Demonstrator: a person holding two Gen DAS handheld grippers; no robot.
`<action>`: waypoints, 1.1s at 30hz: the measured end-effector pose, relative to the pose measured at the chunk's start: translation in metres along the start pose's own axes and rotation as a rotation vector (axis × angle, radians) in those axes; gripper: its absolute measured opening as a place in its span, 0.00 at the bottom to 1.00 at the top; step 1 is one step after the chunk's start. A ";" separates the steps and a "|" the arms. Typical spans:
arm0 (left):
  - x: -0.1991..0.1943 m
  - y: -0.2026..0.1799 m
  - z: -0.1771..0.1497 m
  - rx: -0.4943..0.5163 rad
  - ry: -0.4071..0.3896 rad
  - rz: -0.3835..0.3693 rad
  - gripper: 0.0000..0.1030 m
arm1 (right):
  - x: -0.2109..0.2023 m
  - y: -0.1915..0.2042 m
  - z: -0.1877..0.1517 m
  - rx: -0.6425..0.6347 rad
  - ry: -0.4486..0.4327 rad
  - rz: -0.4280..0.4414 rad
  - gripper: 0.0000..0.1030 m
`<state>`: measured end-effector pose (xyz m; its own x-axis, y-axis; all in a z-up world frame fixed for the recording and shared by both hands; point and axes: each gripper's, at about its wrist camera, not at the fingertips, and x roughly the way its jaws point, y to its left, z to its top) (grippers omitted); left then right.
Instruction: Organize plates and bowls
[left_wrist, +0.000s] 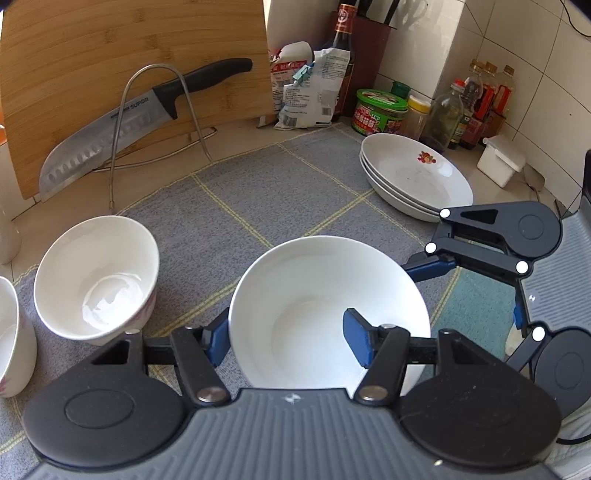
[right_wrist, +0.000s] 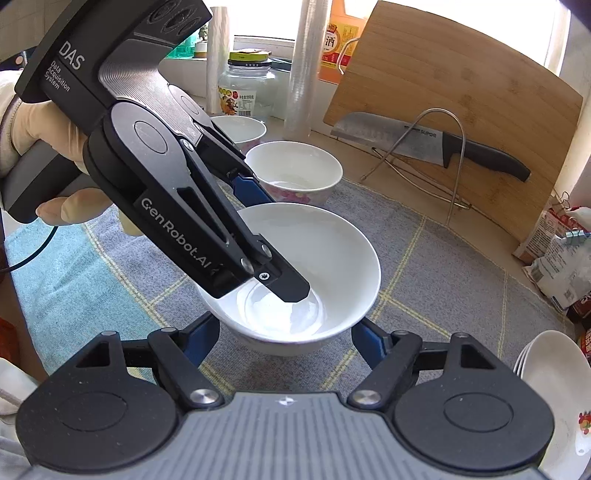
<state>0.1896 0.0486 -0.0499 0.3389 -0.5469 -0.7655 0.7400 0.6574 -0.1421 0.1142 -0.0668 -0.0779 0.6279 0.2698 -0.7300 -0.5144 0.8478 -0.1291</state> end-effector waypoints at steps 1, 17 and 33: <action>0.002 -0.001 0.001 0.000 0.002 -0.002 0.59 | 0.001 -0.002 -0.001 0.003 0.003 -0.001 0.80; 0.028 -0.003 0.004 -0.013 0.040 -0.028 0.59 | 0.017 -0.016 -0.012 0.035 0.054 0.008 0.80; 0.027 -0.003 0.001 -0.020 0.010 -0.021 0.78 | 0.014 -0.021 -0.013 0.059 0.032 0.022 1.00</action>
<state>0.1973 0.0315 -0.0696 0.3179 -0.5555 -0.7684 0.7350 0.6563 -0.1704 0.1268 -0.0867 -0.0942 0.5975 0.2743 -0.7535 -0.4918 0.8675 -0.0742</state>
